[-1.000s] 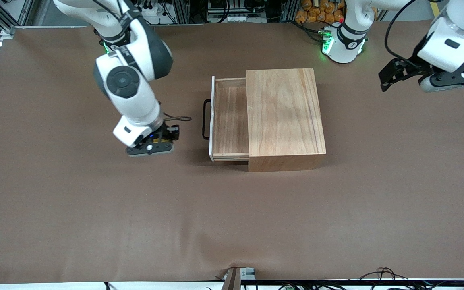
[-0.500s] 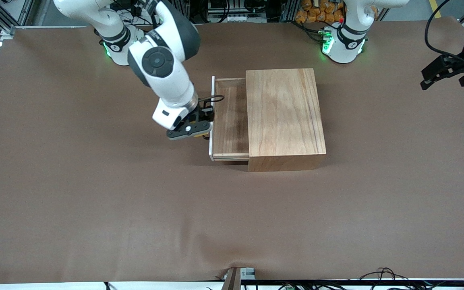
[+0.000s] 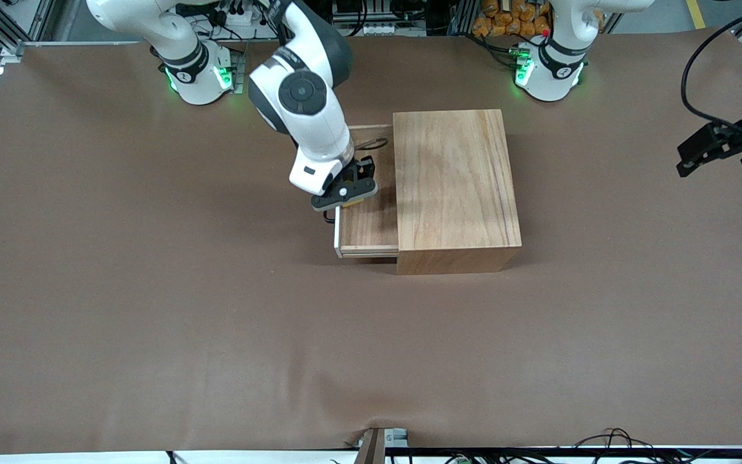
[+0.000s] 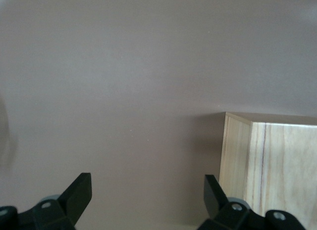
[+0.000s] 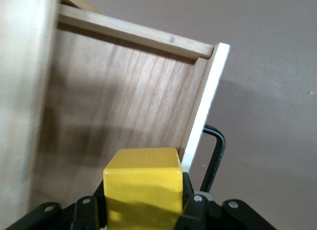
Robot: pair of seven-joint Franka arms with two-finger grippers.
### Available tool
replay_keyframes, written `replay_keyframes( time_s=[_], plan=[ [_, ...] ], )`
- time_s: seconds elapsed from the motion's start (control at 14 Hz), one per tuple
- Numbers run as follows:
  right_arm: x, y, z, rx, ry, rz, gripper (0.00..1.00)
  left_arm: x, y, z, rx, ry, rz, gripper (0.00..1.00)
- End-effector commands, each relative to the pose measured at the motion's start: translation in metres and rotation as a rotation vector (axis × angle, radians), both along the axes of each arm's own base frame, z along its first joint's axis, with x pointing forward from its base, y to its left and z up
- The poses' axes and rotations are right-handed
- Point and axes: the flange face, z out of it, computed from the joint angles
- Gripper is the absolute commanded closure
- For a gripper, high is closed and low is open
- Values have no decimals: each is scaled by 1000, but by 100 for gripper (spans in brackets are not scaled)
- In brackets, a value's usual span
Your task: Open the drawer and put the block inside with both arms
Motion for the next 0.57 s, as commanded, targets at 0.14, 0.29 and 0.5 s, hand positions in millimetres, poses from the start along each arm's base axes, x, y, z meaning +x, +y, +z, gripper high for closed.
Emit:
replay_keyframes(
  time_s=[0.14,0.29,0.5],
  plan=[
    [-1,17,-13,4,16,-122,74,-4,11,16,3,-11,-141,0],
    [-2,18,-13,3,24,-176,74,-4,17,15,-28,-10,-136,0],
    [-10,26,-13,-1,30,-202,66,-7,16,12,-34,-7,-123,0]
  ],
)
